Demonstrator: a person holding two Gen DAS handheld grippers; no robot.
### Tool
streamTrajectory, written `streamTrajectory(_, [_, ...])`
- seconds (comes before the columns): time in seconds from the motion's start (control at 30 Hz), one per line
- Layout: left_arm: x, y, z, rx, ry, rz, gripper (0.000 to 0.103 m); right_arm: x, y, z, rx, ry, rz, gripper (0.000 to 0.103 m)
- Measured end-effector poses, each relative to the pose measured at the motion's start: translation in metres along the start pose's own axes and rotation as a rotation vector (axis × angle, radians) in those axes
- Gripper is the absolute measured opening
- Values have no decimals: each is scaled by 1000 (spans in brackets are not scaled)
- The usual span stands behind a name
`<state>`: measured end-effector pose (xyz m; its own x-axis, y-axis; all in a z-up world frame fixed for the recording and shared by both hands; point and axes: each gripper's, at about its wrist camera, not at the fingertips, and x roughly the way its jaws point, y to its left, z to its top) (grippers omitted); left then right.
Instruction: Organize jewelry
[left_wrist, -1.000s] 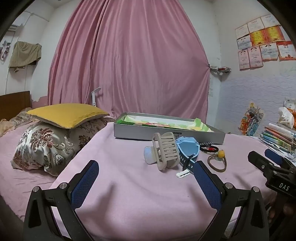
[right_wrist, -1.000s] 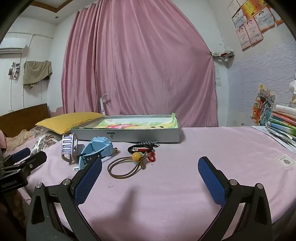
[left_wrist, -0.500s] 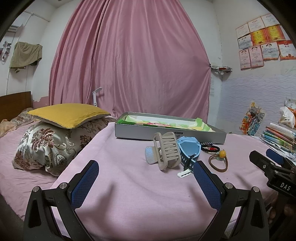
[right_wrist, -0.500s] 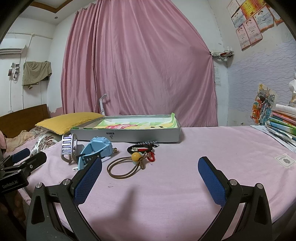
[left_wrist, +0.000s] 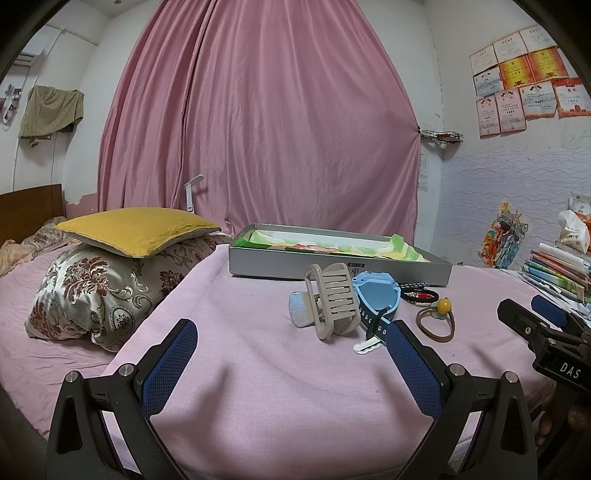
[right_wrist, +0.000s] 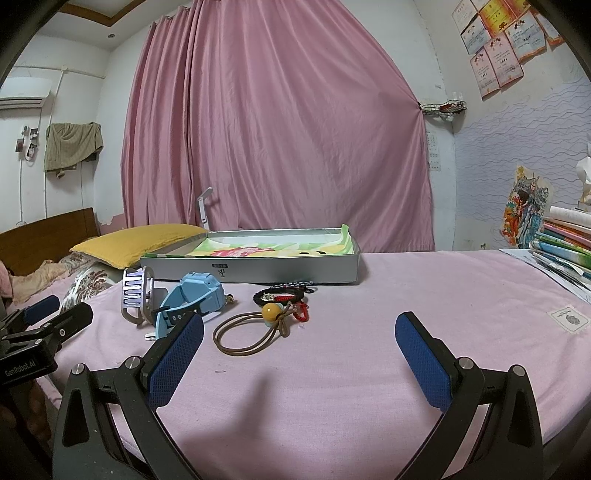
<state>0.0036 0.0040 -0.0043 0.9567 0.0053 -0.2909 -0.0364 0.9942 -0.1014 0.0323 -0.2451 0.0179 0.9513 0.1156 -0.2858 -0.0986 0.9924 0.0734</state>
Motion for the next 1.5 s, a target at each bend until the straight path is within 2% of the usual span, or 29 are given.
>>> streamTrajectory(1.5, [-1,-2,0,10,0,2,102,1,-3,-1,7,3,1,102])
